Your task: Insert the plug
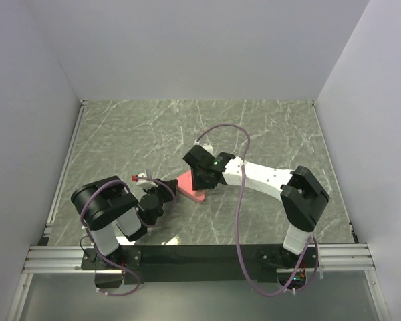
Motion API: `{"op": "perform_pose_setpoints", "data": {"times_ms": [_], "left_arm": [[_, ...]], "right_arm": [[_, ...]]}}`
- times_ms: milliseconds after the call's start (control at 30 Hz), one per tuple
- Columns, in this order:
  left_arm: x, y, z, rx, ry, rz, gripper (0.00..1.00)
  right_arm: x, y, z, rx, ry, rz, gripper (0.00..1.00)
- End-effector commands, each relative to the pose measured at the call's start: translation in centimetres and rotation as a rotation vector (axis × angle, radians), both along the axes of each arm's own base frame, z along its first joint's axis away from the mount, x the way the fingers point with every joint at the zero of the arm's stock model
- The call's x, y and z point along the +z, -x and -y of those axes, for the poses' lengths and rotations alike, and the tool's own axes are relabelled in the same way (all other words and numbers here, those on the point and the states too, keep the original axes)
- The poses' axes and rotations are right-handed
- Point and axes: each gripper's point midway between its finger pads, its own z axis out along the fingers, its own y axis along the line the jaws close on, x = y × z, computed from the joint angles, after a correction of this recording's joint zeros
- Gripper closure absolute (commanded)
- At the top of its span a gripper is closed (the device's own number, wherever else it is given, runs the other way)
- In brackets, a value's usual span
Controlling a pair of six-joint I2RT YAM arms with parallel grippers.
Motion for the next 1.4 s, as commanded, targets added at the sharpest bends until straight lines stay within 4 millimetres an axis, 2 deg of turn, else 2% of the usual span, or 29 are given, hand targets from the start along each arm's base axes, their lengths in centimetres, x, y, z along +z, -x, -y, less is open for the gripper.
{"op": "perform_pose_setpoints", "data": {"times_ms": [0,267,533,900,1000,1100,1267,1333,1367], "left_arm": [[0.0,1.8,2.6,-0.158,0.016,0.007,1.00],[-0.1,1.9,2.6,-0.158,0.013,0.005,1.00],[-0.1,1.9,2.5,-0.157,0.010,0.005,1.00],[0.0,1.9,2.5,-0.154,0.007,0.009,1.00],[0.0,1.8,2.5,-0.152,0.004,0.010,1.00],[0.2,1.8,2.4,-0.151,-0.001,0.014,1.00],[0.1,1.5,2.3,-0.135,-0.024,0.003,1.00],[0.8,1.1,2.9,-0.140,-0.028,0.017,1.00],[0.4,1.0,2.9,-0.140,-0.048,0.006,1.00]], "right_arm": [[-5.3,2.1,-1.6,0.036,-0.010,-0.089,1.00],[-6.4,3.4,-1.2,0.031,-0.005,-0.122,1.00],[-7.6,4.9,-1.8,0.044,-0.002,-0.149,1.00],[-9.5,7.7,-1.6,0.062,0.013,-0.213,1.00],[-9.3,7.4,-1.7,0.066,0.017,-0.195,1.00],[-8.2,6.6,-1.9,0.080,0.018,-0.159,1.00],[-6.2,4.1,-1.8,0.073,0.033,-0.065,1.00],[-5.7,2.9,-1.4,0.056,0.027,-0.039,1.00],[-5.3,2.2,-1.1,0.052,0.032,-0.017,1.00]]}}
